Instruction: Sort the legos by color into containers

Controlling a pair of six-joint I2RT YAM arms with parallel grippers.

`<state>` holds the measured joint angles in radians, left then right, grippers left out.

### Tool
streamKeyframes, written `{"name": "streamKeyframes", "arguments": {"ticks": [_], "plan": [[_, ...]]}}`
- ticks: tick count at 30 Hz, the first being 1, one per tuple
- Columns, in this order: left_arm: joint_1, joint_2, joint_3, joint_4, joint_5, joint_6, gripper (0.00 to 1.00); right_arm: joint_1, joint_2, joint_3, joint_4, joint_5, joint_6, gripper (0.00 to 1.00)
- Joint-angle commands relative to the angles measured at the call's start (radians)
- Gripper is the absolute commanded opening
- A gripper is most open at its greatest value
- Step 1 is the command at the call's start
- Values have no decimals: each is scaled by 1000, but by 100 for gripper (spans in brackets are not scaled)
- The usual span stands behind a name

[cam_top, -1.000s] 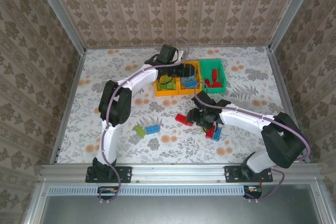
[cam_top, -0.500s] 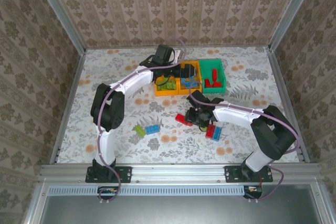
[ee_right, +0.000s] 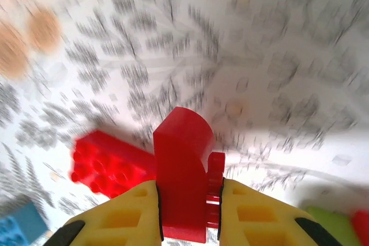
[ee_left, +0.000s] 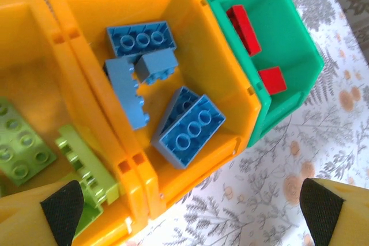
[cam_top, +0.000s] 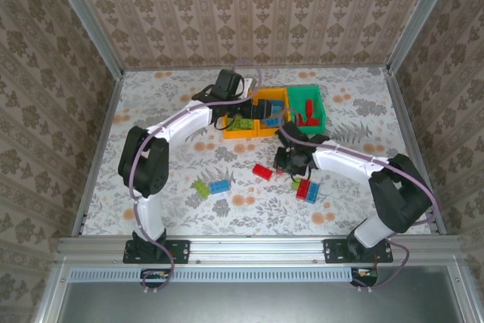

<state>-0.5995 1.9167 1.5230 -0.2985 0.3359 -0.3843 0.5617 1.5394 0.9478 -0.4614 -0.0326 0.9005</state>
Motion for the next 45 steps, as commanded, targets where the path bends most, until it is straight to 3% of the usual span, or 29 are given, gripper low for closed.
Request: {"name": "streamKeyframes", "arguments": {"ticks": [1, 5, 11, 16, 25, 32, 40, 45], "plan": [[-2, -80, -50, -64, -59, 84, 100, -104, -77, 74, -16, -1, -92, 23], [-12, -156, -148, -73, -95, 131, 100, -219, -62, 172, -34, 28, -206, 26], [-82, -230, -245, -120, -179, 230, 100, -320, 124, 363, -65, 59, -337, 26], [-179, -251, -309, -173, -249, 285, 100, -360, 280, 505, -71, 75, -379, 27], [-306, -238, -377, -213, -255, 217, 100, -387, 460, 665, -151, 95, -410, 31], [-378, -165, -334, -260, -298, 189, 100, -387, 449, 654, -156, 93, -403, 44], [-394, -62, -259, -300, -308, 159, 100, -388, 351, 612, -136, 81, -399, 61], [-394, -27, -223, -293, -335, 145, 100, -392, 273, 564, -111, 166, -430, 66]]}}
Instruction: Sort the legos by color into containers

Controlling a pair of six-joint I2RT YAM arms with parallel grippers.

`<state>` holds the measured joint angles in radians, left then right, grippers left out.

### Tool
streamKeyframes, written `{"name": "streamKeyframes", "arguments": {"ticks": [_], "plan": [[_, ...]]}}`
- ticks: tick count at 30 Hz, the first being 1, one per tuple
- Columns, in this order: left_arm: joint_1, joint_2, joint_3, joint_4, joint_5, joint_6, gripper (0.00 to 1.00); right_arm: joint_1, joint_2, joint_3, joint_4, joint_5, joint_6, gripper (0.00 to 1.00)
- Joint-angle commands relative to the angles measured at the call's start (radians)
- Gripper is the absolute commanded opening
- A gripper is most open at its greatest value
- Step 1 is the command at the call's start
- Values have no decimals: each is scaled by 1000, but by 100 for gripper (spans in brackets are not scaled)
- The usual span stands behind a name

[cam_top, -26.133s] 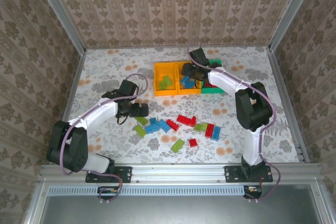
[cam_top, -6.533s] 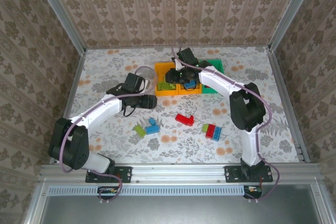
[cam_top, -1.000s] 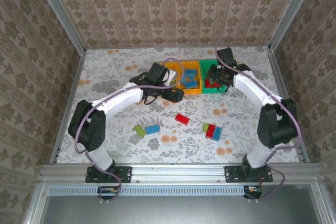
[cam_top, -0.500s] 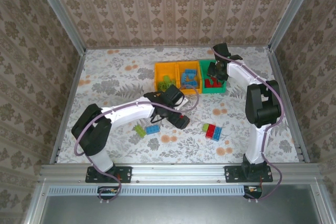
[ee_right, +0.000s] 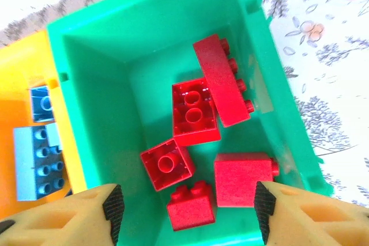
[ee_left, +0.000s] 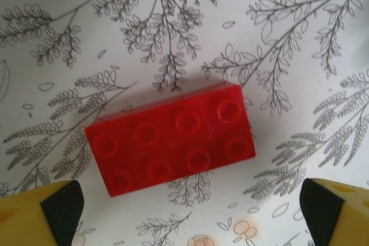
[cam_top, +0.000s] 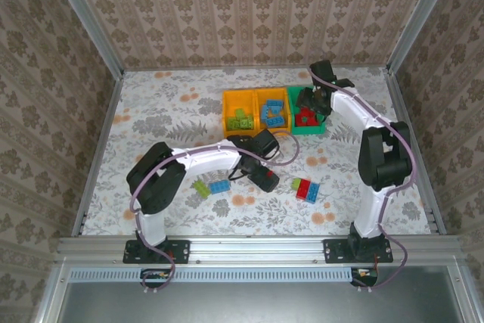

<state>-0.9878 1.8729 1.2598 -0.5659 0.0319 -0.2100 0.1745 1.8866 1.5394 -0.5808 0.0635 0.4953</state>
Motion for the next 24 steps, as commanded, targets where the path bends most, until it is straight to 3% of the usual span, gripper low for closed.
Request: {"name": "streamKeyframes", "arguments": {"ticks": [1, 10, 17, 24], "plan": [[-6, 22, 46, -20, -30, -32, 100, -10, -85, -39, 12, 91, -30, 67], [10, 88, 73, -1, 3, -47, 96, -101, -67, -97, 38, 111, -79, 57], [28, 107, 74, 15, 16, -56, 91, -122, 11, -103, 70, 39, -137, 50], [32, 114, 67, 29, 25, -62, 76, -121, 65, -82, 85, -53, -188, 48]]}}
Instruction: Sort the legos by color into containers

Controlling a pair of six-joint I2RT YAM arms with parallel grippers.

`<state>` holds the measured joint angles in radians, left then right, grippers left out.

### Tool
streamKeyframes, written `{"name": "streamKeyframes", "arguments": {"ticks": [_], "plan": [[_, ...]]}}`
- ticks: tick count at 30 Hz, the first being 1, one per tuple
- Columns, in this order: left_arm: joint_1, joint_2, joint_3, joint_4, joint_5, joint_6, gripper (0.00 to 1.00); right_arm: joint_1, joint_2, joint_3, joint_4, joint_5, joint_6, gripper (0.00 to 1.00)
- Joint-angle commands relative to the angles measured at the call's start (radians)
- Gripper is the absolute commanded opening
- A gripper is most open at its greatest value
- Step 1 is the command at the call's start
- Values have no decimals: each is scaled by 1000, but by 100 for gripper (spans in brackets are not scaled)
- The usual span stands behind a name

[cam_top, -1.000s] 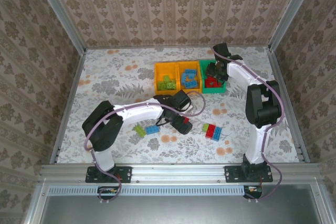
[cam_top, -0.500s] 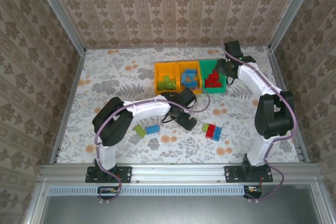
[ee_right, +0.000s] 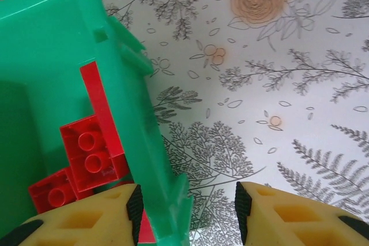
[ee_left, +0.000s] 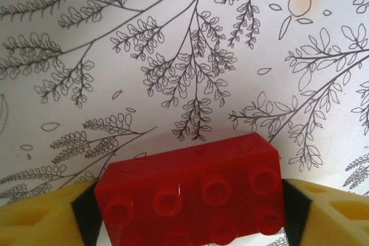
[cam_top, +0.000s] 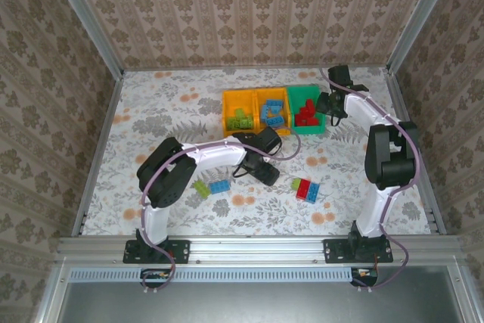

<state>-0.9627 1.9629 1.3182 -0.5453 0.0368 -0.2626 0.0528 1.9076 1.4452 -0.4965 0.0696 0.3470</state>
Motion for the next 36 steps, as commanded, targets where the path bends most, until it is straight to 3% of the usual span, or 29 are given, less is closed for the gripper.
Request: {"name": "streamKeyframes", "arguments": {"ticks": [1, 4, 16, 24, 32, 34, 36], "plan": [[8, 21, 6, 8, 22, -9, 73, 1, 50, 14, -2, -66, -42, 45], [11, 4, -5, 14, 22, -15, 67, 4, 58, 3, 6, -84, -45, 32], [69, -130, -16, 24, 26, -24, 63, 86, 4, -82, 32, -84, -79, 16], [129, -225, 70, 62, 32, 34, 64, 214, -61, -180, 62, -79, -52, 15], [181, -136, 213, 80, 67, 54, 64, 317, -83, -201, 81, -91, 44, 17], [188, -105, 251, 91, 85, 55, 64, 317, -93, -200, 78, -90, 67, 20], [193, -74, 283, 100, 97, 63, 65, 317, -110, -198, 71, -83, 78, 33]]}}
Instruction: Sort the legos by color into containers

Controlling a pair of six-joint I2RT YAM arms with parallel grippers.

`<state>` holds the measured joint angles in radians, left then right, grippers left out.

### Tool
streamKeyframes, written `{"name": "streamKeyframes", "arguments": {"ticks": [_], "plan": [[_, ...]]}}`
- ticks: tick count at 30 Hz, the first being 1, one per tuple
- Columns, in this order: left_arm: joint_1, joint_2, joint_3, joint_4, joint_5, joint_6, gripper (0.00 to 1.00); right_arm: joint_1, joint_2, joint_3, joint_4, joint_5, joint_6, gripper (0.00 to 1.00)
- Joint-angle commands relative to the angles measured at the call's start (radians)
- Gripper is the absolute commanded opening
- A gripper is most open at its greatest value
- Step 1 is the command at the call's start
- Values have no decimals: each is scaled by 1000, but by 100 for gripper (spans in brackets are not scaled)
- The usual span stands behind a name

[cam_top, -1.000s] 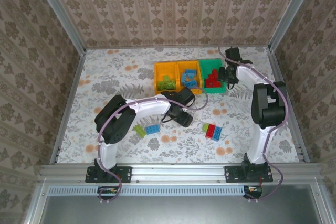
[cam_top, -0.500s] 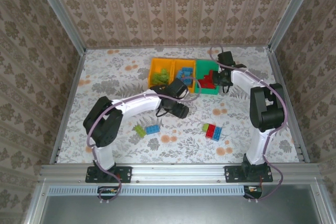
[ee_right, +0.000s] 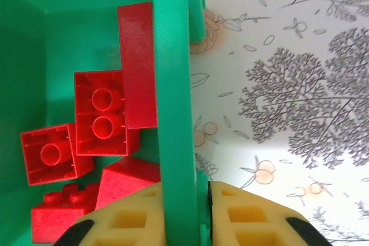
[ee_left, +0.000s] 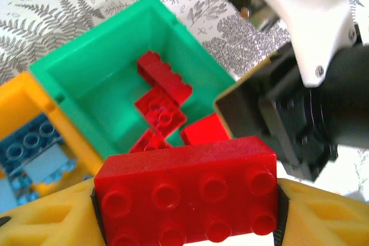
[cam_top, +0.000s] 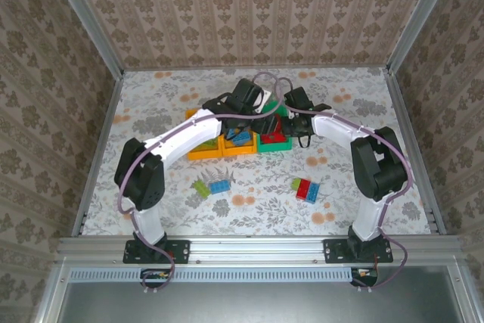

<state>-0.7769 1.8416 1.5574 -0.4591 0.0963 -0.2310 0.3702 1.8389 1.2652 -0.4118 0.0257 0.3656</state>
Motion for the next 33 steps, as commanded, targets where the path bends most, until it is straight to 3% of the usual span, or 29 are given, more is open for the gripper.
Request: {"name": "streamKeyframes", "arguments": {"ticks": [1, 4, 9, 14, 18, 22, 26, 33], "plan": [[10, 66, 63, 18, 43, 39, 65, 0, -56, -19, -21, -32, 64, 41], [16, 133, 122, 17, 59, 55, 66, -1, -109, -30, -53, 4, 76, 62], [25, 215, 188, 2, 72, 53, 68, -9, -235, -116, -114, 44, 133, 75], [25, 245, 203, -8, 68, 56, 73, -12, -358, -252, -150, 47, 185, 76], [27, 249, 203, -23, 52, 51, 79, -6, -502, -412, -46, -26, 133, 74], [29, 228, 185, -18, 48, 42, 88, 1, -616, -505, -39, -82, -41, 74], [32, 202, 164, -14, 40, 27, 100, 39, -662, -474, -133, -114, -243, 75], [74, 87, 63, 33, 29, -47, 100, 134, -627, -391, -276, -152, -512, 75]]}}
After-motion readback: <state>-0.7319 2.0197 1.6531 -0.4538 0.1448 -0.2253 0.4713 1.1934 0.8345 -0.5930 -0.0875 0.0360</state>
